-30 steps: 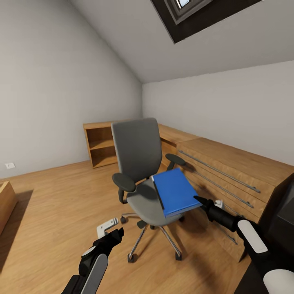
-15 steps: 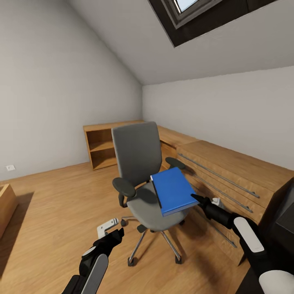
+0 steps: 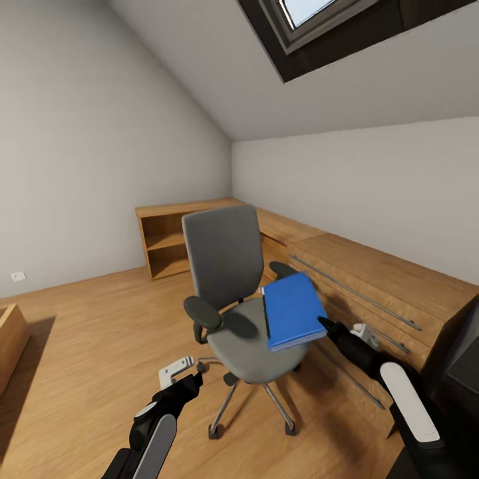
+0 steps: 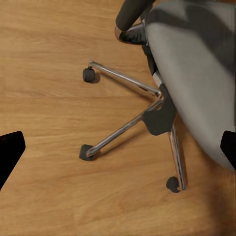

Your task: In the bedroom, organize the workspace by keeping the computer under the desk, ensuring the monitor is on the desk, placing the keyboard on the desk next to the monitor, placing the mouse on the desk next to the keyboard, moving the folder from the swivel chair onto the desk next to the mouse, stacking the notebook on top of the folder with the pen on top of the notebook, and positioning the swivel chair next to the desk.

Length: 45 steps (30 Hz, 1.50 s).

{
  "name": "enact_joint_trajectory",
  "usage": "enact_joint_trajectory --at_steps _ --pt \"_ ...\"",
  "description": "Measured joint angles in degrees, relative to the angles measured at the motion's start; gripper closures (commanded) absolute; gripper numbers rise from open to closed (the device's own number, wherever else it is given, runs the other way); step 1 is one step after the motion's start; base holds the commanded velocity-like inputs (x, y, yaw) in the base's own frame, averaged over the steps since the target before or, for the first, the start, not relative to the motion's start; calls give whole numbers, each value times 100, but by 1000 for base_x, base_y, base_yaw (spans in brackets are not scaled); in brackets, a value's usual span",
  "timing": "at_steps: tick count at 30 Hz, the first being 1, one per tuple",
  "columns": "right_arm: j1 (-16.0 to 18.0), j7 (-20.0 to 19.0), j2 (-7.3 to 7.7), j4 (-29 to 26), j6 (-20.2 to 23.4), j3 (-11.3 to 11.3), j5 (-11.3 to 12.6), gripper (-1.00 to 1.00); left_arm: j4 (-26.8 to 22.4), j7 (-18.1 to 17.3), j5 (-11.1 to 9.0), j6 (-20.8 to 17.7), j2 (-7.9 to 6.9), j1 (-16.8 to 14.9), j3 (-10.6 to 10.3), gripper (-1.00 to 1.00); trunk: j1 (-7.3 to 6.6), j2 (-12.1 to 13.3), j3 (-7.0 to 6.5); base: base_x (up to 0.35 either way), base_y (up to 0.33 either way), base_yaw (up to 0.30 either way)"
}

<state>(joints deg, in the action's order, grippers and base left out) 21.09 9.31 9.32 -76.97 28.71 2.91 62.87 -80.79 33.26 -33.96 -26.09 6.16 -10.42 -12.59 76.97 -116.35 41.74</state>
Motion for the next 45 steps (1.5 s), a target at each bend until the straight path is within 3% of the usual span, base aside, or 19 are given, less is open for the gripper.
enact_joint_trajectory --at_steps 7,15,31,37,42,45 --pt "-235 1013 -212 -731 -229 4 -51 100 0 4 0 7 8 0 -2 -100 -154 281 -126 0 0 0" --pt "-477 1527 -268 -1223 -288 -3 -221 100 5 5 0 8 9 0 -6 -100 -329 602 -269 0 0 0" --pt "-514 1391 -255 -1249 -270 6 -300 100 9 9 5 14 3 0 -1 -100 -681 1244 -557 0 0 0" --pt "-514 1369 -256 -1247 -263 6 -295 100 9 9 -8 10 -4 0 28 -100 -682 1245 -557 0 0 0" --pt "-514 1344 -262 -1251 -280 6 -298 100 9 1 -19 3 -19 0 182 -100 -682 1245 -557 0 0 0" --pt "-514 1342 -262 -1253 -283 9 -301 100 6 -14 -25 -1 -30 0 445 -100 -682 1245 -557 0 0 0"
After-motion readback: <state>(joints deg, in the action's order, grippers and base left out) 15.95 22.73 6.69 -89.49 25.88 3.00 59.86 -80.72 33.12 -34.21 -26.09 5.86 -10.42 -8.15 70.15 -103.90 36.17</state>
